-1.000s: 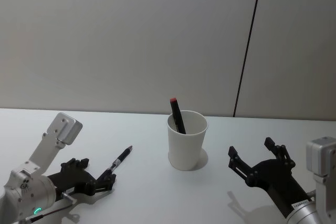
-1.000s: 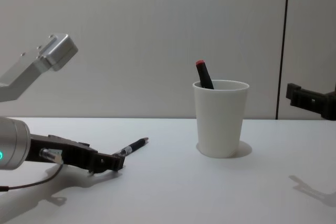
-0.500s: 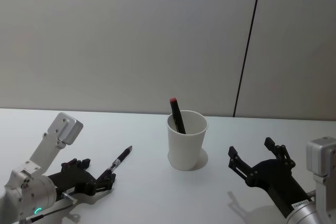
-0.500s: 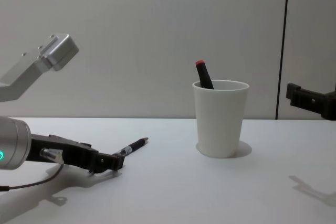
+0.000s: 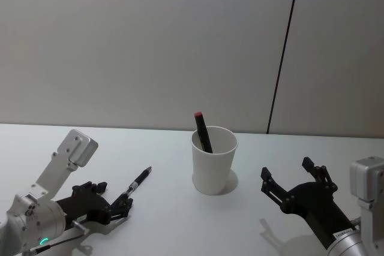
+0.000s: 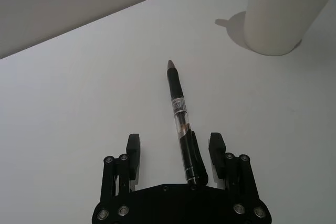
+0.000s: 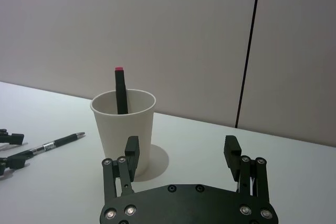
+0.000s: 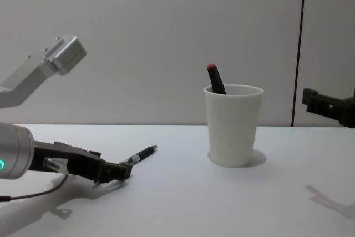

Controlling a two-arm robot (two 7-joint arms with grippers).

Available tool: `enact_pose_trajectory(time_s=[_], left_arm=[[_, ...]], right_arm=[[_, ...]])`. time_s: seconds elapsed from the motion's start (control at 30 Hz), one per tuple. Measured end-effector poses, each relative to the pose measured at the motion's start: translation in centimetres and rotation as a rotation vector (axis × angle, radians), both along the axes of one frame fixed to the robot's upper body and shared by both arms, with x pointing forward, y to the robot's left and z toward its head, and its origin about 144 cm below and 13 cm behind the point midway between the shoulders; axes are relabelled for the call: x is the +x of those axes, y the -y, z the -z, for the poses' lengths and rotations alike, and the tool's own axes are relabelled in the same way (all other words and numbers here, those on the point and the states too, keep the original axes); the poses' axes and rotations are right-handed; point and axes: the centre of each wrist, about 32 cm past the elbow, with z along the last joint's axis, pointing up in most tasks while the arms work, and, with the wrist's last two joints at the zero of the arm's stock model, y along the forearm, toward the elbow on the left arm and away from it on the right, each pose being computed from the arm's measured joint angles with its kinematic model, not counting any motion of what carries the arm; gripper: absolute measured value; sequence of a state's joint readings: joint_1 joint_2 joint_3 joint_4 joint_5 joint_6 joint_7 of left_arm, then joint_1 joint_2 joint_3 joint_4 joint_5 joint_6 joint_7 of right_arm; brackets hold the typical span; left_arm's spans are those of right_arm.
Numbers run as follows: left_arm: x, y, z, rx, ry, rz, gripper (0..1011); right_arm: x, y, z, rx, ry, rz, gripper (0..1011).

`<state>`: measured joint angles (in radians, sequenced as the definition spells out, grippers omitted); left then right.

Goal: Place the pen into the pen holder.

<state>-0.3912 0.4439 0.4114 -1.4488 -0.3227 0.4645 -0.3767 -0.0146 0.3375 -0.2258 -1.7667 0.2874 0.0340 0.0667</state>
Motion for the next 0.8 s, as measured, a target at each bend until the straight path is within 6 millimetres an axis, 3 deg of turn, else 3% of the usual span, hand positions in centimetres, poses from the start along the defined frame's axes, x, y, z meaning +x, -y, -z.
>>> enact_pose_trajectory(time_s=[0.8], left_arm=[[-0.03, 0.14, -0.04, 0.007, 0.007, 0.019, 652]], right_arm=[[0.0, 0.0, 0.0, 0.0, 0.0, 0.0, 1001]])
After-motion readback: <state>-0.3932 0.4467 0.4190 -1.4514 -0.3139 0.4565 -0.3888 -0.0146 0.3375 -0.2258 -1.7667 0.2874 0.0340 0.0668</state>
